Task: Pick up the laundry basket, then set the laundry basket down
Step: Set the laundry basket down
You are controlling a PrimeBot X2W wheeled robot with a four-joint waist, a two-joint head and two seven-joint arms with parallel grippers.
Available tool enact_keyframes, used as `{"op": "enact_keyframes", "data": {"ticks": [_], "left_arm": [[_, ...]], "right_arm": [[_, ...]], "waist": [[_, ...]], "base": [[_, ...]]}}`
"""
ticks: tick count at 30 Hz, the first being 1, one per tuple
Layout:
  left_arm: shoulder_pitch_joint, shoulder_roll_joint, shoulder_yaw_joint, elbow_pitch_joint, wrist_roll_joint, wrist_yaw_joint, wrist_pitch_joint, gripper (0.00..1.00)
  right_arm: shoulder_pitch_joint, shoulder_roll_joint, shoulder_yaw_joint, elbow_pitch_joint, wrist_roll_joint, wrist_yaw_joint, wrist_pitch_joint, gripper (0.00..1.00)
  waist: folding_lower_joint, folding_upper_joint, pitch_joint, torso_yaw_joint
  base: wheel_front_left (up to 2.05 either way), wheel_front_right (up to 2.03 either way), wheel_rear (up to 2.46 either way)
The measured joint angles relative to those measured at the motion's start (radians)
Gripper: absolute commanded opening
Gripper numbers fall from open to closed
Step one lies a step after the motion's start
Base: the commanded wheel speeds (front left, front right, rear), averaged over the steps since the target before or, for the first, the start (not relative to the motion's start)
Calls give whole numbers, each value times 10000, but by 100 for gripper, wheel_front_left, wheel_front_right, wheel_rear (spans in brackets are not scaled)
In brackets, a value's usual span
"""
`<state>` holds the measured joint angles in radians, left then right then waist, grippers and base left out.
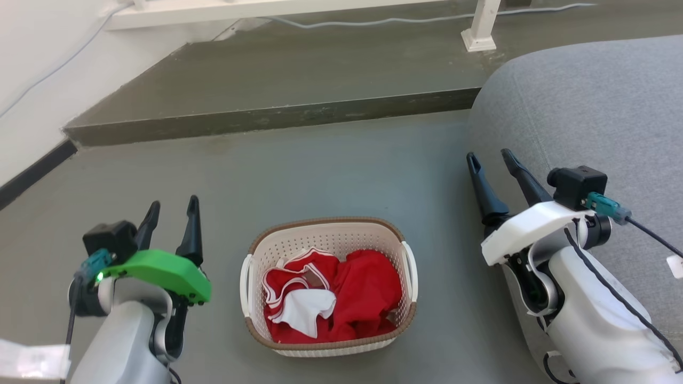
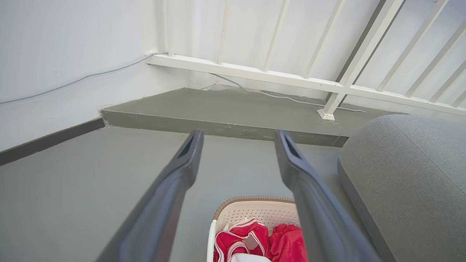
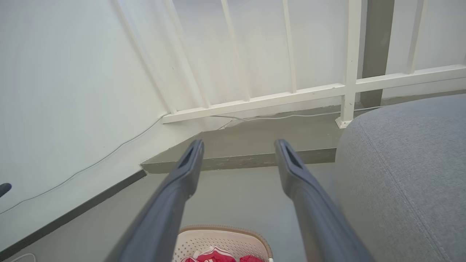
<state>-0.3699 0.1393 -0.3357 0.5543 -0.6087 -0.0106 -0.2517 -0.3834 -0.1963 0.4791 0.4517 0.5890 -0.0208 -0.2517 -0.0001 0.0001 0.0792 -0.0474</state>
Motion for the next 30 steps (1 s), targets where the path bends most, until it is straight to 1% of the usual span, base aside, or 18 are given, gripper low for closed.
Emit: {"op": "enact_keyframes", "data": {"ticks": [1, 5, 11, 18, 26, 30], "left_arm": [[155, -2, 107, -157, 50, 40, 0, 100], [657, -29, 412, -800, 255, 127, 0, 100], [1261, -104, 865, -1526, 610, 301, 0, 100], [2104, -245, 1074, -1998, 941, 303, 0, 100], [2518, -316, 1156, -2445, 1384, 301, 0, 100], [2617, -334, 1220, -2629, 1519, 297, 0, 100]], "right_arm": [[80, 19, -73, -125, -59, -4, 0, 100], [476, -2, -376, -600, -399, -242, -2, 100], [1170, -90, -865, -1124, -685, -414, 0, 100], [1799, -40, -1074, -1532, -997, -418, 0, 100], [2207, 35, -1122, -1791, -1172, -393, 0, 100], [2312, 79, -1141, -1896, -1262, -318, 0, 100]], "waist": [[0, 0, -34, -14], [0, 0, -141, -61], [0, 0, -264, -27], [0, 0, -330, -10], [0, 0, -356, 26], [0, 0, -372, 48]], "base": [[0, 0, 0], [0, 0, 0], [0, 0, 0], [0, 0, 0], [0, 0, 0], [0, 0, 0]]}}
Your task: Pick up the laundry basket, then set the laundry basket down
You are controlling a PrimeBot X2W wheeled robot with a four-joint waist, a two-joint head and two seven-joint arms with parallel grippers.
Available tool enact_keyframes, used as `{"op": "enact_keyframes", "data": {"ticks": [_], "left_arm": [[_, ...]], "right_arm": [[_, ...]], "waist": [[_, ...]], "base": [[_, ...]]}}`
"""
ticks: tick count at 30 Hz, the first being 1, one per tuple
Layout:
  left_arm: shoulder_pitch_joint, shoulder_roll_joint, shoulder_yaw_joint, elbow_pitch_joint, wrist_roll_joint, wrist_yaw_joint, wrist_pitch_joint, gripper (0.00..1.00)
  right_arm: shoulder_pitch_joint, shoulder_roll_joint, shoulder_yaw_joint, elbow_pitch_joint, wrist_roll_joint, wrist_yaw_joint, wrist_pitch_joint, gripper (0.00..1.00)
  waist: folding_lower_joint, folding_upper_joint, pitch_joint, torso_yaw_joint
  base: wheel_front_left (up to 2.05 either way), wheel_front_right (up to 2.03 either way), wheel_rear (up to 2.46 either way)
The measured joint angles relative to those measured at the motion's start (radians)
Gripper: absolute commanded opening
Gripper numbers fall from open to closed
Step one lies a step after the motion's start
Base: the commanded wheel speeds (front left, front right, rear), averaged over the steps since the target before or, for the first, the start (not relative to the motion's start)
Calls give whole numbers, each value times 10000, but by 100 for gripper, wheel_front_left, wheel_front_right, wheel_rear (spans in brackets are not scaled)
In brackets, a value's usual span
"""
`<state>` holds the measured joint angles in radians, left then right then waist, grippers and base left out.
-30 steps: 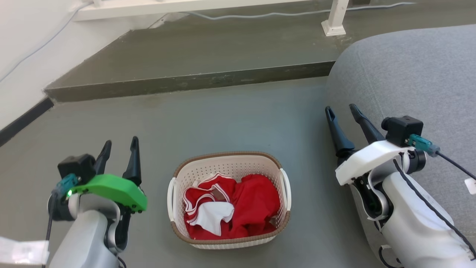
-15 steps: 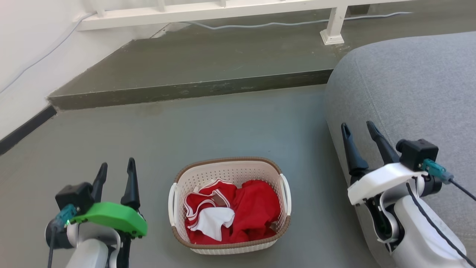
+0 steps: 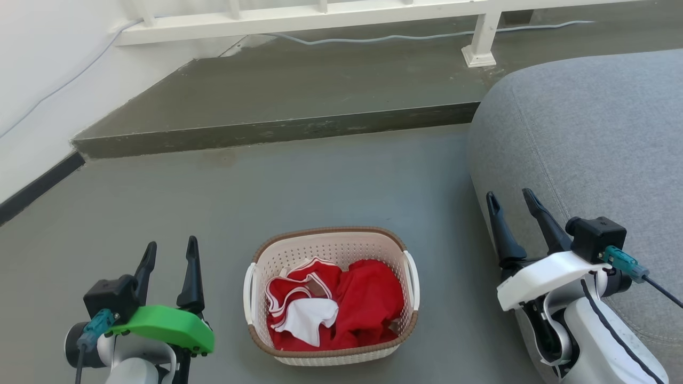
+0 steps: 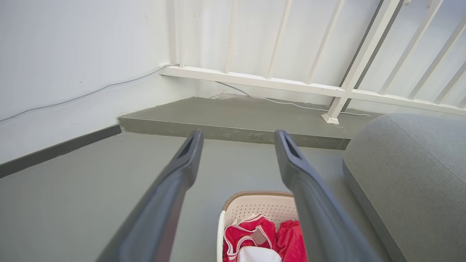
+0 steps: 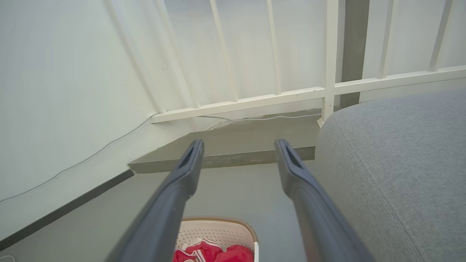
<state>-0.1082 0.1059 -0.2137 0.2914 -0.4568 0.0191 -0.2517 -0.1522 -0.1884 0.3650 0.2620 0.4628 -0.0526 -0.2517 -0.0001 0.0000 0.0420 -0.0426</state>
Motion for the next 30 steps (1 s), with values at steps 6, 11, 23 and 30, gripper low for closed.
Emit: {"op": "enact_keyframes", "data": {"ticks": [6, 11, 23, 30], "left_arm": [[161, -77, 144, -186, 132, -59, 0, 100], [380, -221, 174, -270, 295, -104, 0, 100], [548, -272, 368, -454, 495, -278, 0, 100], [677, -303, 466, -474, 573, -284, 0, 100]], "right_arm": [[100, 31, -92, -134, -234, 84, 0, 100], [229, 71, -150, -176, -305, 128, 0, 100], [429, 245, -385, -249, -420, 251, 0, 100], [483, 297, -529, -257, -504, 263, 0, 100]], "waist": [[0, 0, -42, 33], [0, 0, -81, 46], [0, 0, -114, 17], [0, 0, -92, 4]], "base": [[0, 0, 0], [0, 0, 0], [0, 0, 0], [0, 0, 0]]}}
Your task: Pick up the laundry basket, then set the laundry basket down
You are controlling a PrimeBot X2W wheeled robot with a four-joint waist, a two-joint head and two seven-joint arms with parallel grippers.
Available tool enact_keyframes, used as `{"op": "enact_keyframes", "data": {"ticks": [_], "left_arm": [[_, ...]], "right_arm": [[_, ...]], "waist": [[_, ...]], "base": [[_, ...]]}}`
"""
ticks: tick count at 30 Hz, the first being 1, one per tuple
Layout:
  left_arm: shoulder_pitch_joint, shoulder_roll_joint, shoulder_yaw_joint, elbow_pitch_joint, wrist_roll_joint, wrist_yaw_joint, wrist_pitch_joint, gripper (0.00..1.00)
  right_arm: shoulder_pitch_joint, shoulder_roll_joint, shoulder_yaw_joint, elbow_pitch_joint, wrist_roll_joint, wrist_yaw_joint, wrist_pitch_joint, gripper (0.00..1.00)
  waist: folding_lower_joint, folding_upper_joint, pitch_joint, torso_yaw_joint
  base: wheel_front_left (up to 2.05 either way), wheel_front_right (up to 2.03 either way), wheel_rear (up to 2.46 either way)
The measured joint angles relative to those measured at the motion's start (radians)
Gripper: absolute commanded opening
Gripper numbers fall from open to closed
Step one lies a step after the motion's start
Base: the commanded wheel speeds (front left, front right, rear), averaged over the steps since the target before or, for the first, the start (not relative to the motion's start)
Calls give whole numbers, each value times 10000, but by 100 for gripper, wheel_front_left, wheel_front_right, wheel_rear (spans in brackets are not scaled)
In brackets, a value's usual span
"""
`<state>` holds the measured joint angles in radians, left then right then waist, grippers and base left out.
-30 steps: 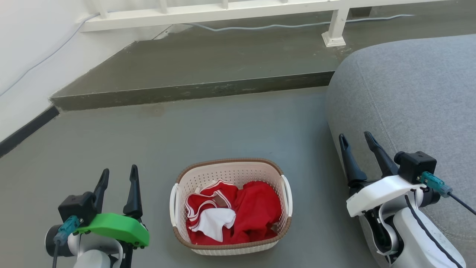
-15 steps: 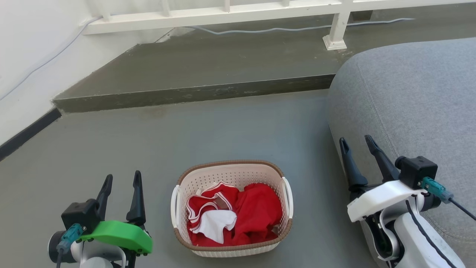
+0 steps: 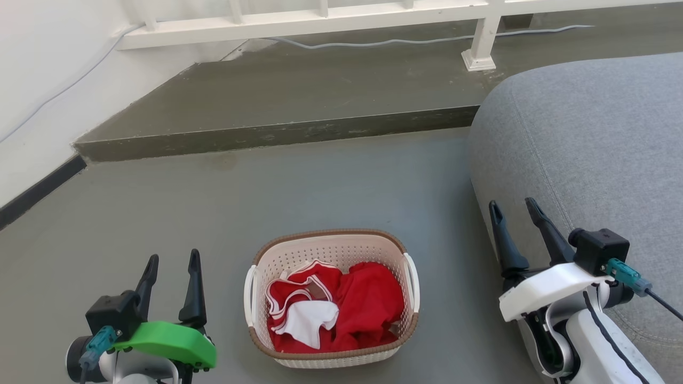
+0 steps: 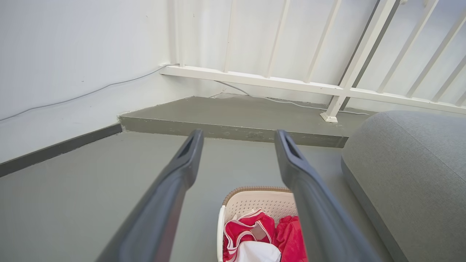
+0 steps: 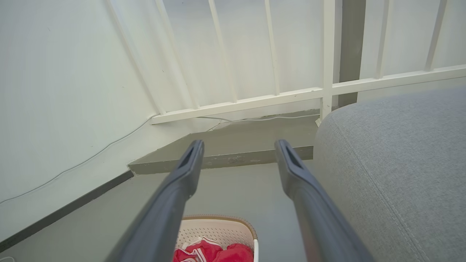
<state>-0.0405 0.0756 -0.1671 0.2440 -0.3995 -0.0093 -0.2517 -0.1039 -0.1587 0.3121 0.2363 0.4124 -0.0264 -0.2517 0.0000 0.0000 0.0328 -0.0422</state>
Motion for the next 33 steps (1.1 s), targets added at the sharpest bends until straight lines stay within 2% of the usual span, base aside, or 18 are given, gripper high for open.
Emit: {"op": "enact_keyframes", "data": {"ticks": [11, 12, 22, 33], "left_arm": [[1, -69, 52, -13, 63, -96, 0, 100], [2, -79, 54, -13, 58, -140, 0, 0], [198, -282, 46, 658, -196, -173, 148, 0], [196, -284, 374, 696, -1764, -253, 656, 0]], "right_arm": [[104, 65, -90, 0, -102, 134, -2, 100], [104, 73, -100, 0, -105, 171, 0, 0], [663, 295, -88, 554, 167, 173, 36, 0], [663, 347, -531, 499, 1774, 345, 426, 0]], "waist": [[0, 0, 17, -22], [0, 0, 18, -23], [0, 0, 11, -16], [0, 0, -34, 45]], "base": [[0, 0, 0], [0, 0, 0], [0, 0, 0], [0, 0, 0]]}}
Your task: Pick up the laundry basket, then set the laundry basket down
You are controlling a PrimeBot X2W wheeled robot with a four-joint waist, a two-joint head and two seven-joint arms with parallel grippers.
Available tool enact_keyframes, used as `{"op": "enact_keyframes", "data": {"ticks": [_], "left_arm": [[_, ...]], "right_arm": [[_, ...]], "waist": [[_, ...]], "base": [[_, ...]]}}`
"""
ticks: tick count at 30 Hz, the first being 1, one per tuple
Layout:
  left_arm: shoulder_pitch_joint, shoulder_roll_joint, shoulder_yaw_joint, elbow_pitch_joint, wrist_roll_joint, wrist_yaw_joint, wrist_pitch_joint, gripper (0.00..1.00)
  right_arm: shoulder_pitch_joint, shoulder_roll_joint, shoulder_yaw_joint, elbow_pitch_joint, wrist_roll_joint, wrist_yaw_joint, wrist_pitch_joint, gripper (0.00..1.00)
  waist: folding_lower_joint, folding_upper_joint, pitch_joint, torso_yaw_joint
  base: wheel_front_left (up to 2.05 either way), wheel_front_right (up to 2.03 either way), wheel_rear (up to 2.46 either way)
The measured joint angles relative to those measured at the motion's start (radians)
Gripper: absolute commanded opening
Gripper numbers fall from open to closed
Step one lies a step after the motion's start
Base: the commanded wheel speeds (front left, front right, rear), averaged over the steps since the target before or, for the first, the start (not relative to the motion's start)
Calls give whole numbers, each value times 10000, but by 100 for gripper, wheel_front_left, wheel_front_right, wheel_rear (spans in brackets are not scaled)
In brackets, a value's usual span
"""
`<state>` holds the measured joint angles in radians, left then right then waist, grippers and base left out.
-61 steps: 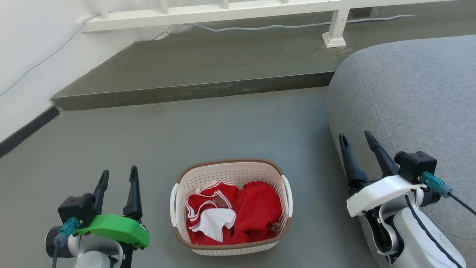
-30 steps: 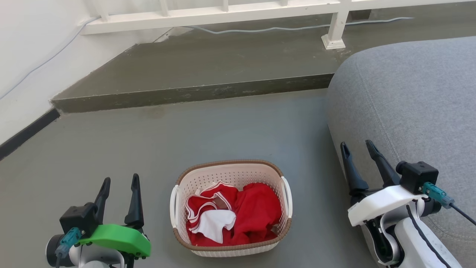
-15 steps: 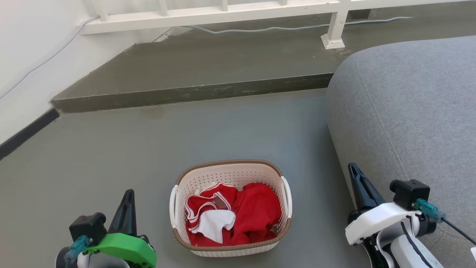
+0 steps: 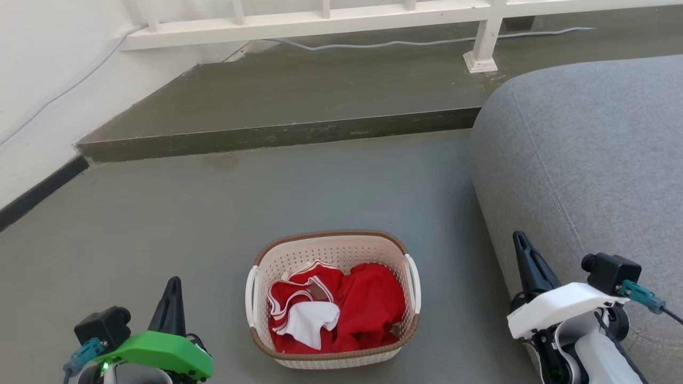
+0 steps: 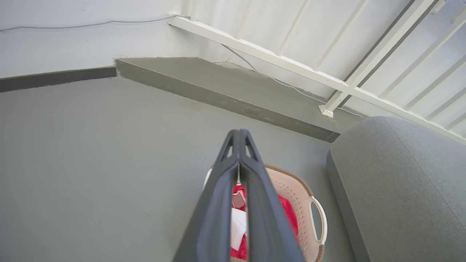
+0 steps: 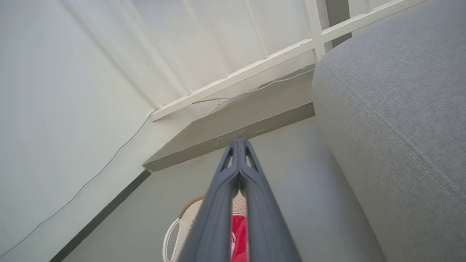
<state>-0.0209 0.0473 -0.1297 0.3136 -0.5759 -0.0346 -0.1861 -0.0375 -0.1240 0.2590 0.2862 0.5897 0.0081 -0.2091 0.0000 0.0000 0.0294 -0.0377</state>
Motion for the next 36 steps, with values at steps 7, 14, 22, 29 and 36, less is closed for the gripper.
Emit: {"op": "enact_keyframes", "data": {"ticks": [7, 14, 22, 29, 36], "left_arm": [[-4, -2, 171, 0, -830, -86, 261, 0], [-12, -4, 355, -6, -1626, -155, 535, 0], [-27, -6, 598, -17, -2504, -196, 811, 0], [-45, -12, 725, -35, -3388, -282, 1078, 0], [-53, -15, 949, -52, -4188, -364, 1329, 0]], "right_arm": [[0, 56, -311, -29, 819, 69, 255, 0], [-1, 142, -608, -42, 1639, 173, 516, 0], [-2, 221, -945, -46, 2614, 268, 780, 0], [-5, 255, -1250, -46, 3455, 355, 1014, 0], [-12, 284, -1542, -46, 4278, 443, 1266, 0]], "waist": [[0, 0, -22, 34], [0, 0, -43, 66], [0, 0, -68, 103], [0, 0, -90, 134], [0, 0, -111, 164]], "base": [[0, 0, 0], [0, 0, 0], [0, 0, 0], [0, 0, 0], [0, 0, 0]]}}
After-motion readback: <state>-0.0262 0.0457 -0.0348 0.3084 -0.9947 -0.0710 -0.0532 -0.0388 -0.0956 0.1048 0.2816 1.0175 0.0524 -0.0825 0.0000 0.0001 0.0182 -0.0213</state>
